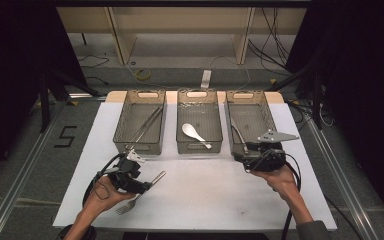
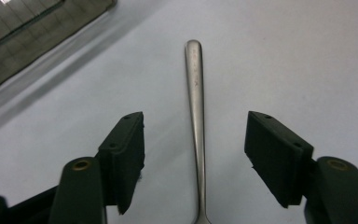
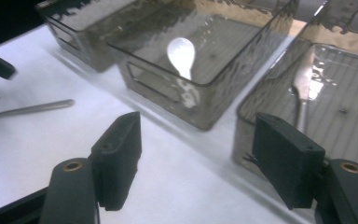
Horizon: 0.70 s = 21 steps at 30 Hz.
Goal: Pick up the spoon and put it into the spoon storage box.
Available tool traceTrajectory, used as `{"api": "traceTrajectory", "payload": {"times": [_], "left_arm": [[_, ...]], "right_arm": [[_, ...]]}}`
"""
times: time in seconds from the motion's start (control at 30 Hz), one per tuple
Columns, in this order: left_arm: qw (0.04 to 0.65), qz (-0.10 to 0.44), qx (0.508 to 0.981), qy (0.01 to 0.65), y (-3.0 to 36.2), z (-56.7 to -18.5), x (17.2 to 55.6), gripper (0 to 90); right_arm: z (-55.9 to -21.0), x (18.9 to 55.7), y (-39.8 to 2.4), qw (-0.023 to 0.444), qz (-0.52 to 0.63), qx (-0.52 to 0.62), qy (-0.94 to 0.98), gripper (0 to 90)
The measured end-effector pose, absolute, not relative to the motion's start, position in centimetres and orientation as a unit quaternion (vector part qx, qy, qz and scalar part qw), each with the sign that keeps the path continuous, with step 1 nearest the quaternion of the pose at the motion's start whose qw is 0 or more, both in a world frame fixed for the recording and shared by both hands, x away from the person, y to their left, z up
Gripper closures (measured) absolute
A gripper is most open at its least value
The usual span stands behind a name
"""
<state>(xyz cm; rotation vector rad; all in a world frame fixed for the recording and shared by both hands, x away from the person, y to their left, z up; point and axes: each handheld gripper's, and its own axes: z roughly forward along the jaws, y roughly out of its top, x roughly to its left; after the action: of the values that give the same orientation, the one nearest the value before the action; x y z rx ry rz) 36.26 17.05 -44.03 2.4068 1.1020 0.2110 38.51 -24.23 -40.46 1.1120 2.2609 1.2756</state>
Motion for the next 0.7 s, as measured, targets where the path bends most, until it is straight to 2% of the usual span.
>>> {"api": "traceTrajectory", "payload": {"times": [0.5, 0.7], "left_arm": [[0.191, 0.043, 0.896, 0.399, 16.8, -45.2, 36.3, 58.8], [0.176, 0.034, 0.900, 0.397, 16.6, -45.5, 36.5, 61.9]], "right_arm": [[-42.1, 35.3, -24.2, 0.149, 0.455, 0.380, 0.791, 31.3], [-42.4, 34.2, -24.2, 0.146, 0.459, 0.381, 0.789, 29.6]]}}
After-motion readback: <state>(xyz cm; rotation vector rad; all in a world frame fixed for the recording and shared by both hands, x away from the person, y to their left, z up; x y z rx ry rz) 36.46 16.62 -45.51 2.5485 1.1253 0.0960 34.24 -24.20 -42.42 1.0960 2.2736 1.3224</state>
